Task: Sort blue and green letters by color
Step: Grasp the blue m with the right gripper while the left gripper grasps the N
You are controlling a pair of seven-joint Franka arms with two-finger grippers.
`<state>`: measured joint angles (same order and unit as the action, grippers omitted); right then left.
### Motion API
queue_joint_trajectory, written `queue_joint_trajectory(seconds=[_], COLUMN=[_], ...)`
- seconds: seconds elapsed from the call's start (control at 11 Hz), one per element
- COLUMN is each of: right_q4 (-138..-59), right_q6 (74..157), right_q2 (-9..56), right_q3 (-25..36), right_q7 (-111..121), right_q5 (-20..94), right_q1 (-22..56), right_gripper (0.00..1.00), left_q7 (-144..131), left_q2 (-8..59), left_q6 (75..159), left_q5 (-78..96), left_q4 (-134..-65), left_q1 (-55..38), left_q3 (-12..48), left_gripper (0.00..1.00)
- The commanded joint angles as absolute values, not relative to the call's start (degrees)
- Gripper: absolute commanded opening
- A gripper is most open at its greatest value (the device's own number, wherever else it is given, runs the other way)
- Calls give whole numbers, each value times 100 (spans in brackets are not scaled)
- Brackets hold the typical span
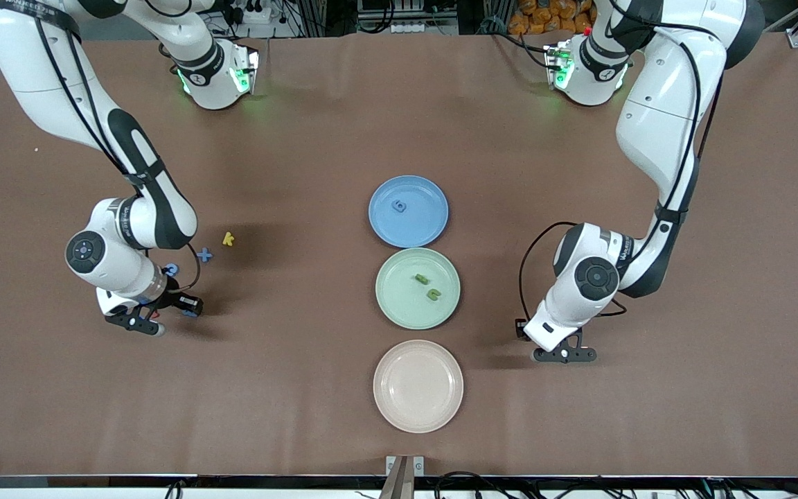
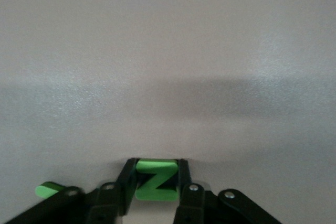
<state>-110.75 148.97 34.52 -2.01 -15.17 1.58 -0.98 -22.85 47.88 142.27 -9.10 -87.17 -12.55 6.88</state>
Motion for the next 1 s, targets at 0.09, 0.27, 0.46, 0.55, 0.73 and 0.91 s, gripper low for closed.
queue_joint_trajectory(seconds=[0.09,0.27,0.46,0.55,0.73,0.91], right_q4=[-11056,-11065,-11100,-11135,-11145,-11145], right_q6=[14117,13695,13361,13281,13071,12990], right_q2=[3130,2937,2752,2673,2558,2522], right_q3=[-246,-246,-246,-246,-255,-281], right_q7=[-1835,-2327,-2872,-3205,-3934,-4489], right_q5=[281,281,281,281,281,281], right_q1=[87,341,649,859,1482,2115], right_gripper=[31,31,31,31,29,28], left_q7=[-2426,-2417,-2443,-2426,-2452,-2968], left_q2=[4869,4773,4597,4475,4368,4412], left_q6=[14124,13853,13816,13816,13816,13825], left_q5=[-861,-853,-852,-853,-783,-607], left_q4=[-8657,-8622,-8622,-8622,-8561,-8376], left_q1=[-1389,-1484,-1660,-1757,-1801,-1837], left_q3=[571,580,633,633,851,1142], left_gripper=[0,0,0,0,0,0])
